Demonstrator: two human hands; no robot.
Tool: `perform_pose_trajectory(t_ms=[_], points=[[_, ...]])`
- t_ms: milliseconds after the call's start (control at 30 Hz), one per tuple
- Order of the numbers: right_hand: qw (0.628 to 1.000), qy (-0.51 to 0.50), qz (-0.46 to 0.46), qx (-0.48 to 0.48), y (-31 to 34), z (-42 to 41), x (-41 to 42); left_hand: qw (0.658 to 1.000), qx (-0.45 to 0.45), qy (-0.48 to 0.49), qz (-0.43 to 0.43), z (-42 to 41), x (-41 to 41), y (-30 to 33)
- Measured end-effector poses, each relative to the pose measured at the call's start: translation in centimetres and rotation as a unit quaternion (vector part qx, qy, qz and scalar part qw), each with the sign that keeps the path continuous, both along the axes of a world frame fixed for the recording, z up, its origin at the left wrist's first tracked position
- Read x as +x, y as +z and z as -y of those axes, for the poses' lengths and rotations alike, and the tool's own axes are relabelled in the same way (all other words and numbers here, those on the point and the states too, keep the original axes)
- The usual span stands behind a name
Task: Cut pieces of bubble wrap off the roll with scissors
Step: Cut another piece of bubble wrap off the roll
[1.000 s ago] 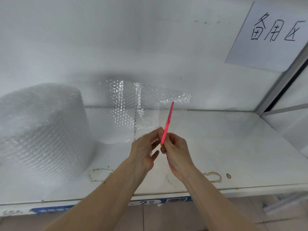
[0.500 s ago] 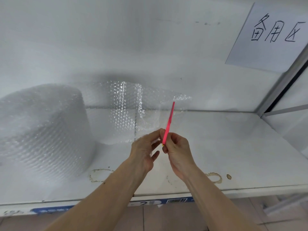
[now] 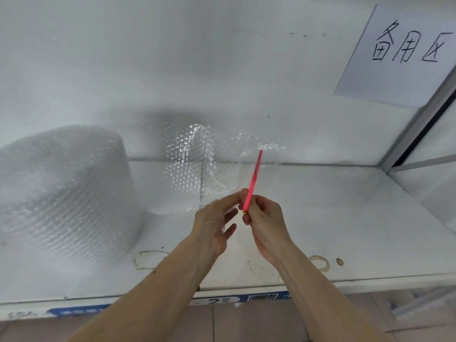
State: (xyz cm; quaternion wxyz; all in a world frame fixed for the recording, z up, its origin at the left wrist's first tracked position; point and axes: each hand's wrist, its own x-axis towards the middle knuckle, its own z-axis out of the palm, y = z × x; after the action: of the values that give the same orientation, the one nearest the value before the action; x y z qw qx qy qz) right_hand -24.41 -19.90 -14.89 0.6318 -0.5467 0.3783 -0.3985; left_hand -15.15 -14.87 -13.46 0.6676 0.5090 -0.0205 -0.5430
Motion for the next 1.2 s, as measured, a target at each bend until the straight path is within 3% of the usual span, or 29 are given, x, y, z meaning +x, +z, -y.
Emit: perform_pose_trajectory(t_ms=[1200], points=[[0.999,-0.015,0.015,0.035,0.99,0.86,-0.29,1.0,0.002,0.0,0.005,0.05,-0.15,-0.56]])
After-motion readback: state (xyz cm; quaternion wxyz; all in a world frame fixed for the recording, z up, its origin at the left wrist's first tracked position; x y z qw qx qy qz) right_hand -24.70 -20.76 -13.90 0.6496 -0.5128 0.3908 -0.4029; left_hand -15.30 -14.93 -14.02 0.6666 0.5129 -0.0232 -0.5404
